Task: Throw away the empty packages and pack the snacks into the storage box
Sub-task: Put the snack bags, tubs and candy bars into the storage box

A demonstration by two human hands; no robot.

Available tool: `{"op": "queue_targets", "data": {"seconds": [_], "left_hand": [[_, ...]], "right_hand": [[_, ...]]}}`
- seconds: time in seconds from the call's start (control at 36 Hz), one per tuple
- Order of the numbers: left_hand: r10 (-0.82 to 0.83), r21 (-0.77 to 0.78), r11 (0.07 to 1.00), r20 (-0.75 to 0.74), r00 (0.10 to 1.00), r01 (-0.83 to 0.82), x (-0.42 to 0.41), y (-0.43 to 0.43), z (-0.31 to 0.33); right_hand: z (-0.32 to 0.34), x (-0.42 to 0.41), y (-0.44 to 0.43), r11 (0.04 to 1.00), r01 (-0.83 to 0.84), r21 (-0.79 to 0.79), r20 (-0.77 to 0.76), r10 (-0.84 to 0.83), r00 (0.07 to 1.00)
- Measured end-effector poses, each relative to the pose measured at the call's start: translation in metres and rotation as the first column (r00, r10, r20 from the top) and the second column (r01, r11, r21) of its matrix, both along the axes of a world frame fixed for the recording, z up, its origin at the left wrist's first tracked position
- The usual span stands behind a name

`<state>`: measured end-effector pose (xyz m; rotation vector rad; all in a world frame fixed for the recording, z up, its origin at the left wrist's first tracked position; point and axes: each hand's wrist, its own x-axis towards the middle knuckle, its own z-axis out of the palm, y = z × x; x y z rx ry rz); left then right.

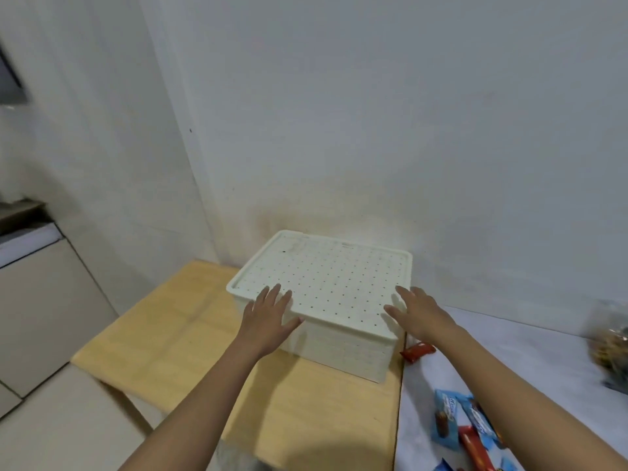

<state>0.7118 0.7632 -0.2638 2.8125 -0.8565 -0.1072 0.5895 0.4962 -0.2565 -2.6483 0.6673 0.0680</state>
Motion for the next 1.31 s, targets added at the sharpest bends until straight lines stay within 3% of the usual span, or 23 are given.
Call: {"op": "queue_targets", "data": {"seconds": [0.11,0.39,0.78,1.11,1.31], "left_hand": [[0.015,-0.016,1.0,-0.014,1.0,-0.015,0.04,-0.007,0.0],[0.112,0.145,0.985,-0.085,0.99,-0.099,0.131,0.009,-0.018],[0.024,-0.045,0.998,-0.196,0.98,-0.033,0.171,0.012,-0.019],[0.037,-0.173,0.981,-0.244,0.969,-0.081,0.177,0.012,-0.021],[0.055,-0.231,0.966,-0.242,0.969,-0.113,0.176,0.011,-0.016]], "right_hand": [[-0.003,0.022,-0.009,0.997,0.057,0.051,-0.034,-0.056,0.998],[-0.027,0.033,0.002,0.963,0.153,0.222,-0.074,-0.14,0.987],[-0.033,0.03,0.031,0.89,0.3,0.345,0.113,-0.356,0.928],[-0.025,0.029,0.04,0.837,0.351,0.42,0.192,-0.459,0.867],[-0.015,0.03,0.044,0.852,0.339,0.398,0.253,-0.457,0.852]]}}
